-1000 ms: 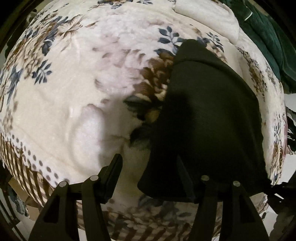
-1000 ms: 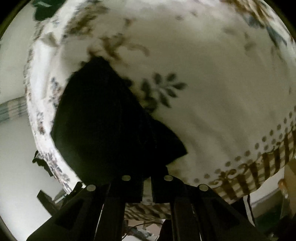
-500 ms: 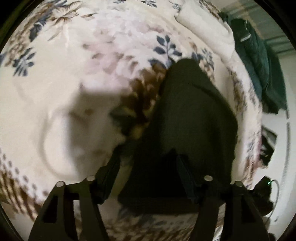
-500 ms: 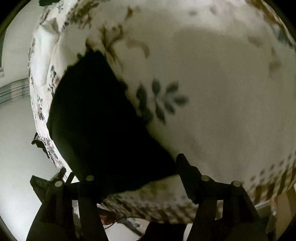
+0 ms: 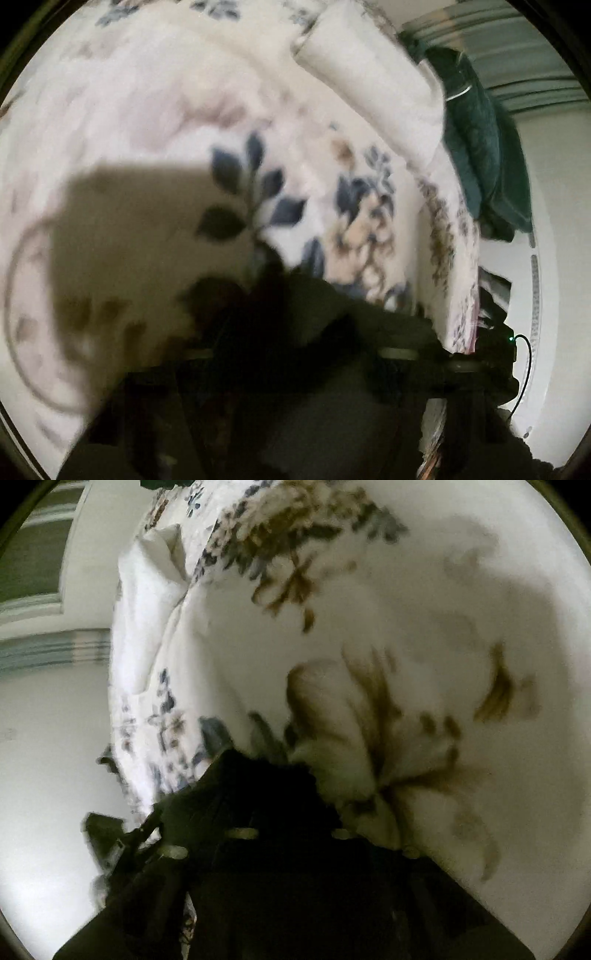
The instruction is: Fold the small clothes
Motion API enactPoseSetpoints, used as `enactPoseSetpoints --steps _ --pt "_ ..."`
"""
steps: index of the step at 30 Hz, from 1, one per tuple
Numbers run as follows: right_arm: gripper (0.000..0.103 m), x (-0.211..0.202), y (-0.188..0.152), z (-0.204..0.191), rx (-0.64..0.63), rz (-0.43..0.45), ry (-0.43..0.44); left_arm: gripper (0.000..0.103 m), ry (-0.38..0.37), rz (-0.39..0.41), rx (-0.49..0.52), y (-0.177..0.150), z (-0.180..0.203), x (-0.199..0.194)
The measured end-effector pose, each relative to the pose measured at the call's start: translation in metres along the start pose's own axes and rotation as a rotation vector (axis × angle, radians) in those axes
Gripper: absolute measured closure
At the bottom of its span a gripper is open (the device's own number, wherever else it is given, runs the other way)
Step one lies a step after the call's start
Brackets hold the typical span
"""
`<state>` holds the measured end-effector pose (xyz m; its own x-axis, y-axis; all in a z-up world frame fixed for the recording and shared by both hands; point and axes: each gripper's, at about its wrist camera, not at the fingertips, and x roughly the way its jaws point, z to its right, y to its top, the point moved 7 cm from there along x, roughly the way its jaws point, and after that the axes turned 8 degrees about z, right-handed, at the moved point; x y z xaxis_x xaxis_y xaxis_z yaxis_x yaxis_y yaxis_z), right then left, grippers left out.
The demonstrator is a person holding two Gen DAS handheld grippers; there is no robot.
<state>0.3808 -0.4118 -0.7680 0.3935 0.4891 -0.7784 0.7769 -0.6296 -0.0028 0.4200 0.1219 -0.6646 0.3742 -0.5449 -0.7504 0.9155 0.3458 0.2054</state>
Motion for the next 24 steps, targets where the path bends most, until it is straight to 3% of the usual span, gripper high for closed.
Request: enactPoseSetpoints --steps 3,6,9,12,13,14,19,24 --pt "0.095 -0.010 0.008 -0.008 -0.011 0.071 -0.024 0.075 0.000 0.025 0.010 0.000 0.002 -0.005" --pt "0.095 -0.001 0.009 -0.005 -0.027 0.057 -0.062 0.075 -0.019 0.019 -0.039 0.000 -0.007 -0.003" --pt "0.094 0.004 0.005 0.001 -0.060 0.012 -0.081 0.064 -0.022 -0.002 -0.079 0.000 -0.011 -0.002" --pt "0.059 -0.002 0.000 0.007 -0.032 -0.090 -0.045 0.041 -0.031 -0.017 -0.088 -0.004 -0.013 -0.016" --pt "0.037 -0.005 -0.003 0.007 -0.032 -0.114 -0.022 0.035 -0.048 -0.021 -0.079 -0.010 -0.014 -0.023" --pt "0.032 -0.010 -0.009 0.010 -0.042 -0.148 0.009 0.034 -0.062 -0.028 -0.076 -0.015 -0.014 -0.025" --pt "0.032 -0.005 -0.053 0.044 -0.039 -0.362 0.037 0.033 -0.126 -0.121 -0.111 -0.057 -0.028 -0.027" --pt "0.032 0.022 -0.092 0.036 0.025 -0.466 0.244 0.027 -0.201 -0.131 -0.123 -0.065 -0.023 -0.020"
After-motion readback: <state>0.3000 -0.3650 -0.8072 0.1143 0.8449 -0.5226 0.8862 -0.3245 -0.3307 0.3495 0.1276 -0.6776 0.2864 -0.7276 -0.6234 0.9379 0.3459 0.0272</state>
